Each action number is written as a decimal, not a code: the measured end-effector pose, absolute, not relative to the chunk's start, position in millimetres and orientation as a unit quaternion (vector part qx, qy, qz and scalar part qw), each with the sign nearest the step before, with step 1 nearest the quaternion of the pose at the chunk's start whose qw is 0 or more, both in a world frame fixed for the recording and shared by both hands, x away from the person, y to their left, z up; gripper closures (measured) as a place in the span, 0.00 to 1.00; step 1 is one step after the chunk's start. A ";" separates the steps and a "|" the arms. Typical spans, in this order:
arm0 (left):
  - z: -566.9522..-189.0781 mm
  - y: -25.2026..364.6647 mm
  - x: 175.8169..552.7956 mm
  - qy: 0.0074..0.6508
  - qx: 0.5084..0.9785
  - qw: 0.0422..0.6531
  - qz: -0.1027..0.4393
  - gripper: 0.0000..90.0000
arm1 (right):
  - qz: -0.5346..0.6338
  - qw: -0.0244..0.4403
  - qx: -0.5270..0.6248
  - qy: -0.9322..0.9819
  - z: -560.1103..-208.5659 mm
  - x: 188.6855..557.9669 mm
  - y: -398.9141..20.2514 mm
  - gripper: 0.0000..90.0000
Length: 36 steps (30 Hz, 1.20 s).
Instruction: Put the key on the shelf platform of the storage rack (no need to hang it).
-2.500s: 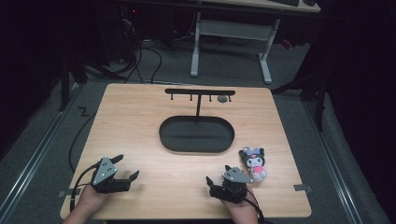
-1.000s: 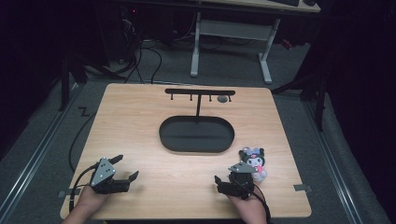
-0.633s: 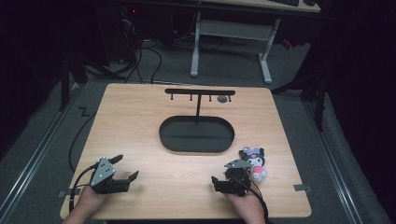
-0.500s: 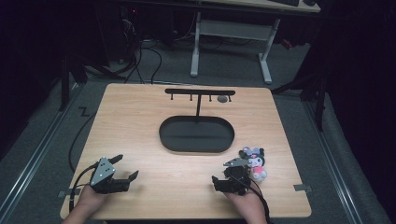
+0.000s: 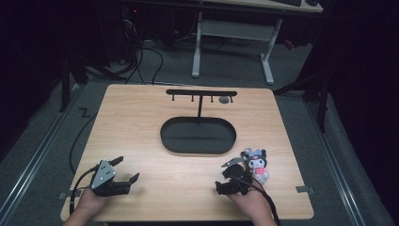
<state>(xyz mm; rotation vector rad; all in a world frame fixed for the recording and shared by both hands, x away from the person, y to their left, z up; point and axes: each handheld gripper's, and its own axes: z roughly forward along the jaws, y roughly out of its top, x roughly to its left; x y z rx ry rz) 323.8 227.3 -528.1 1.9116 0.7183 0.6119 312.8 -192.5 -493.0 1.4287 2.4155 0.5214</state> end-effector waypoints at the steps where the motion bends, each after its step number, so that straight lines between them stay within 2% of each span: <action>1: -528.2 227.0 324.4 0.296 0.785 0.484 0.250 0.17 | 0.180 0.143 0.494 0.838 -493.0 313.0 -191.7 0.24; 6: -528.3 226.4 325.8 0.298 0.786 0.482 0.248 0.17 | 0.169 0.124 0.495 0.843 -490.5 315.3 -188.6 0.27; 20: -528.3 225.7 326.2 0.299 0.787 0.479 0.248 0.17 | 0.135 0.094 0.501 0.849 -480.9 323.7 -189.6 0.23; 27: -528.3 225.6 326.1 0.298 0.788 0.478 0.248 0.17 | 0.132 0.072 0.509 0.848 -474.3 324.1 -200.6 0.30; 36: -528.2 225.7 326.4 0.298 0.789 0.478 0.247 0.17 | 0.143 0.086 0.512 0.843 -456.3 325.7 -215.1 0.30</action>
